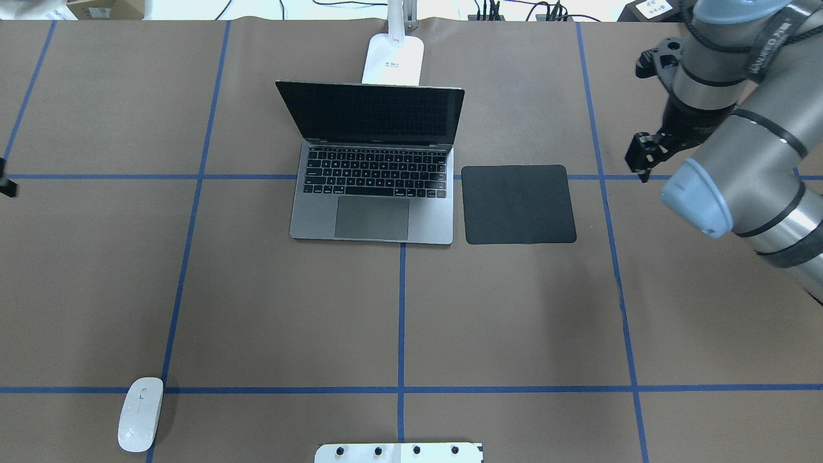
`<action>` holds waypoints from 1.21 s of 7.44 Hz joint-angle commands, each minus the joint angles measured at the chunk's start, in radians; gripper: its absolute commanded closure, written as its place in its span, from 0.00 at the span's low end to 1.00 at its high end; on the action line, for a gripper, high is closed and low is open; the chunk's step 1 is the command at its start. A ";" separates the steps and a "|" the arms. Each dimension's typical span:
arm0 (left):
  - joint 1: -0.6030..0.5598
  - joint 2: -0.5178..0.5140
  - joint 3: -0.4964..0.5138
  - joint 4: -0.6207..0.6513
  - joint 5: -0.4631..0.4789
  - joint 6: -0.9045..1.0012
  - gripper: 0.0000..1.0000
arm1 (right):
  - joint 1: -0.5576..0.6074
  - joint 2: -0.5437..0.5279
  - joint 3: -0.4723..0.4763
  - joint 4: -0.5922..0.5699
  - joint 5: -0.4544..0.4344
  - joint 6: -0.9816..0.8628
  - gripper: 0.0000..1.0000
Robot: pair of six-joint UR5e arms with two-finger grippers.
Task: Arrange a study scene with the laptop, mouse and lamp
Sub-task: 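Release the pad and raise the right gripper while the left reaches for the mouse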
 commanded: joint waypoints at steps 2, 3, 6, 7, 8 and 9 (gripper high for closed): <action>0.323 -0.013 -0.056 -0.131 0.125 -0.294 0.00 | 0.077 -0.072 -0.032 -0.007 0.000 -0.193 0.00; 0.432 -0.021 -0.074 -0.137 0.195 -0.369 0.00 | 0.106 -0.081 -0.043 -0.008 0.000 -0.233 0.00; 0.682 0.064 -0.150 -0.144 0.359 -0.422 0.00 | 0.135 -0.083 -0.075 -0.007 -0.003 -0.289 0.00; 0.727 0.088 -0.155 -0.144 0.387 -0.436 0.00 | 0.142 -0.085 -0.082 -0.007 -0.003 -0.290 0.00; 0.770 0.092 -0.154 -0.145 0.427 -0.453 0.00 | 0.143 -0.083 -0.082 -0.007 -0.009 -0.290 0.00; 0.807 0.111 -0.154 -0.169 0.444 -0.480 0.00 | 0.142 -0.080 -0.086 -0.007 -0.009 -0.292 0.00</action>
